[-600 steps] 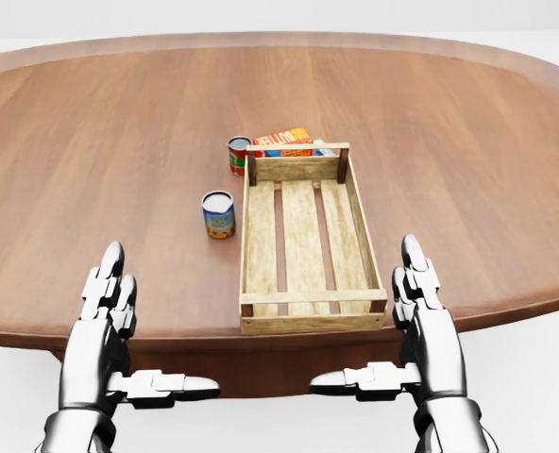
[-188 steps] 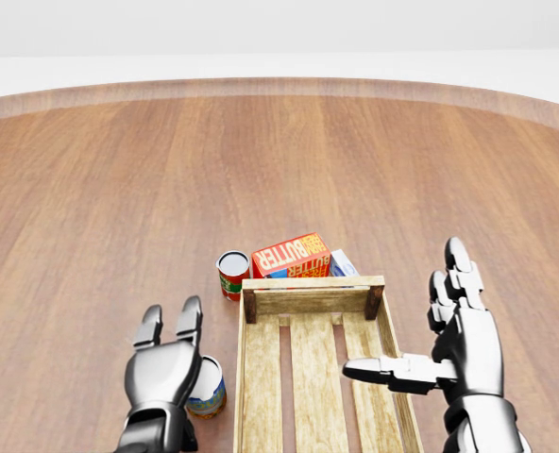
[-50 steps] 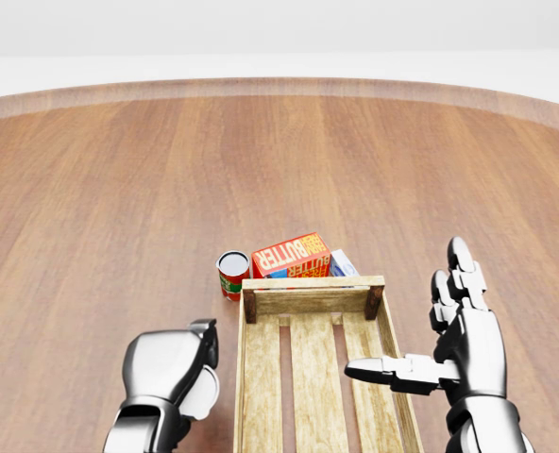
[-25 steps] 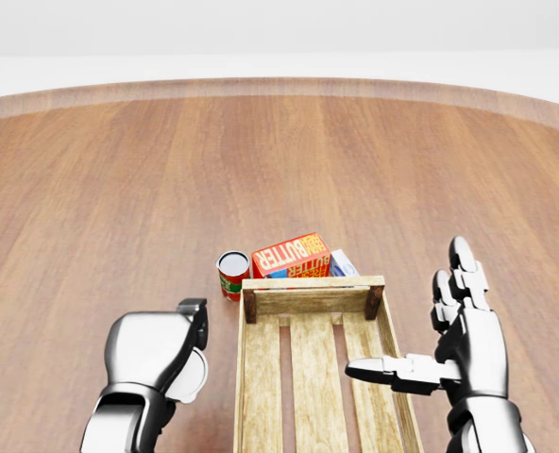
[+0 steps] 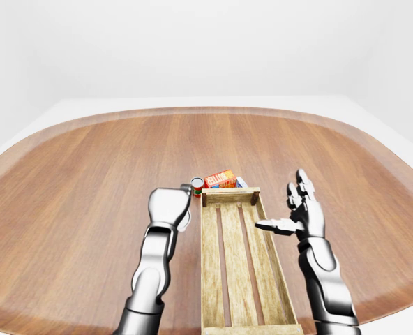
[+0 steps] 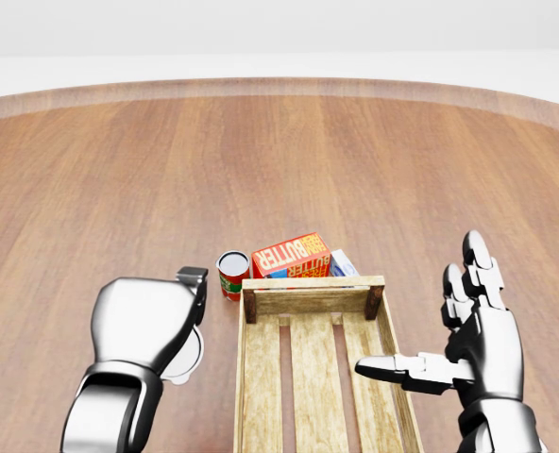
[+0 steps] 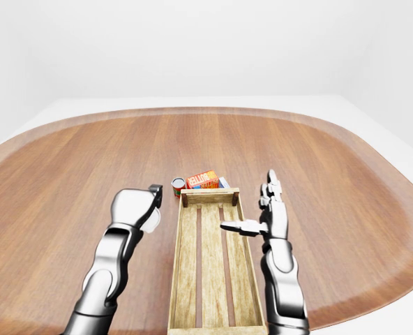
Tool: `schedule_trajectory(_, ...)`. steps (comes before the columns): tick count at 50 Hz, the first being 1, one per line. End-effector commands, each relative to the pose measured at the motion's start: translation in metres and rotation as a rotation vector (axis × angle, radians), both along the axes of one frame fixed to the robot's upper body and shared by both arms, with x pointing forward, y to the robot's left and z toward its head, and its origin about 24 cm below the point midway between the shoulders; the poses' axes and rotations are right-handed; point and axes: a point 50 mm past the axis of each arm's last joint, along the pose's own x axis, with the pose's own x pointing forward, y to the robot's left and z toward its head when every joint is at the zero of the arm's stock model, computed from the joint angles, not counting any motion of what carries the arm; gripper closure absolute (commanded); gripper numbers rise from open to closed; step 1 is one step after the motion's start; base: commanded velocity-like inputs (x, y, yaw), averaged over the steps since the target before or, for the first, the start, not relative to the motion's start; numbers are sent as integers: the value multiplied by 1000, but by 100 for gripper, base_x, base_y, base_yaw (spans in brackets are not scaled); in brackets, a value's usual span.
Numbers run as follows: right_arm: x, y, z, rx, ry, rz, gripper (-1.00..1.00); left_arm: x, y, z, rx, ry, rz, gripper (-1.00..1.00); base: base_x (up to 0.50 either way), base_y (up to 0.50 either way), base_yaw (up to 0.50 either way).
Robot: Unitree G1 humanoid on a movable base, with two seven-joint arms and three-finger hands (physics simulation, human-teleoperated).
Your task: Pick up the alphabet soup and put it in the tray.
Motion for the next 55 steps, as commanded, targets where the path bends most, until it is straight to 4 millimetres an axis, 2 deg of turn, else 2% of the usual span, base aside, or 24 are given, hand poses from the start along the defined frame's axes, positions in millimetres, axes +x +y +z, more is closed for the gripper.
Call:
schedule_trajectory(1,-4,-5,4,20,-23,-3,-100,-12,-6,38,38,-66,25,100,0,0,0)
schedule_trajectory(16,-6,-9,11,30,-56,-13,-100,-20,-9,72,59,-119,71,100,0,0,0)
schedule_trajectory(27,-7,-7,12,30,-61,3,-100,-32,-28,94,55,-154,55,100,0,0,0)
schedule_trajectory(38,-10,-12,16,35,-78,-6,-100,-36,-62,85,53,-132,-56,100,0,0,0)
schedule_trajectory(43,-11,-12,15,34,-73,-6,-100,-35,-66,78,48,-118,-77,100,0,0,0)
schedule_trajectory(55,-10,-11,13,36,-66,-5,-100,-37,-77,76,23,-113,-130,100,0,0,0)
